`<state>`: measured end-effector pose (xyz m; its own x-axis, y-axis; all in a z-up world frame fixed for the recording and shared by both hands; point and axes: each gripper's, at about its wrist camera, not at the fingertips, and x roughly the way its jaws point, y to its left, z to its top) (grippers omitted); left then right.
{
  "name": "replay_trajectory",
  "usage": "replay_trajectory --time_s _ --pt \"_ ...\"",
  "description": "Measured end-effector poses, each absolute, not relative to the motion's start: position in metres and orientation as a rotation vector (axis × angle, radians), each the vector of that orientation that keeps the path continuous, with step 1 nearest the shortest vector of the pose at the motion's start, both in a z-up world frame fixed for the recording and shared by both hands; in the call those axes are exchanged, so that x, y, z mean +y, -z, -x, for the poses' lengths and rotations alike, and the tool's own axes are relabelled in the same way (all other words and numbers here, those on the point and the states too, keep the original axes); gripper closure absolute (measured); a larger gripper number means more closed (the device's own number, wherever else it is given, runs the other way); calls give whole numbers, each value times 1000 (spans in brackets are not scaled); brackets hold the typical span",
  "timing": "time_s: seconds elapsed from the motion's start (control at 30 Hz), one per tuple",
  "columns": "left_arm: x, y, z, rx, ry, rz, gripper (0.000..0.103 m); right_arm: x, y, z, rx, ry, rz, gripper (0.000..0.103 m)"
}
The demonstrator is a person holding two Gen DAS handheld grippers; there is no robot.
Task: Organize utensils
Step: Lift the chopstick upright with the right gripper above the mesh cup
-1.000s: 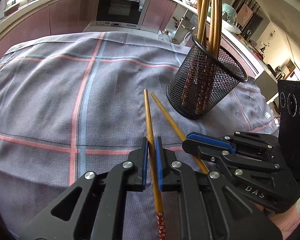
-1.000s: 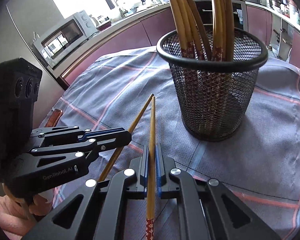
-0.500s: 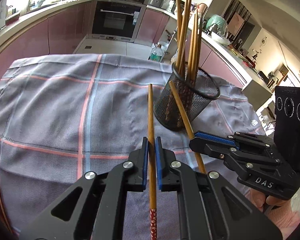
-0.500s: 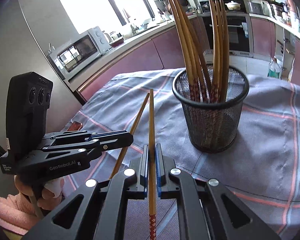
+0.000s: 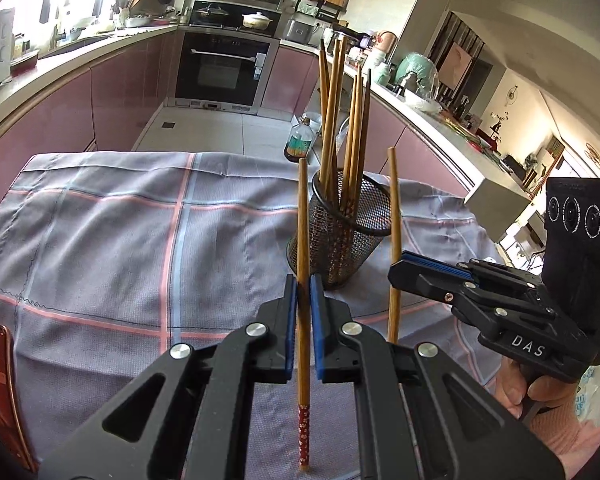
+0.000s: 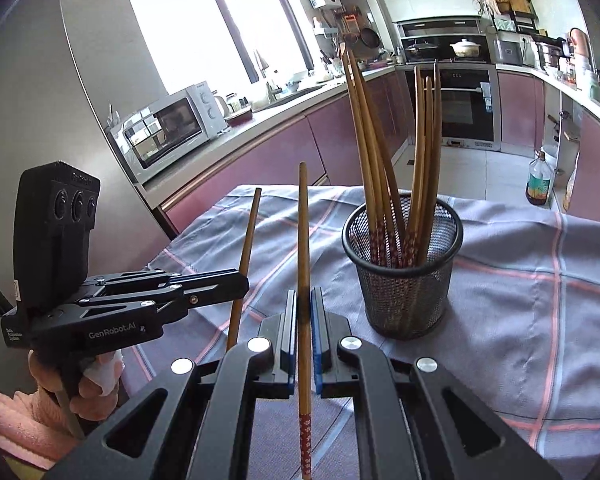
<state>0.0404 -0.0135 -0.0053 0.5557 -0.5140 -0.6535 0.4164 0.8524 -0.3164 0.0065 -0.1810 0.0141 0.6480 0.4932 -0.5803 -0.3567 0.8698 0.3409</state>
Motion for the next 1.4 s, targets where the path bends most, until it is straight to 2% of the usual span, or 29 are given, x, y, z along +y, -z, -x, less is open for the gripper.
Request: replay_trajectory --time_s 1.4 --pt "-2 -55 -4 660 619 149 96 -207 -49 14 582 -448 -201 98"
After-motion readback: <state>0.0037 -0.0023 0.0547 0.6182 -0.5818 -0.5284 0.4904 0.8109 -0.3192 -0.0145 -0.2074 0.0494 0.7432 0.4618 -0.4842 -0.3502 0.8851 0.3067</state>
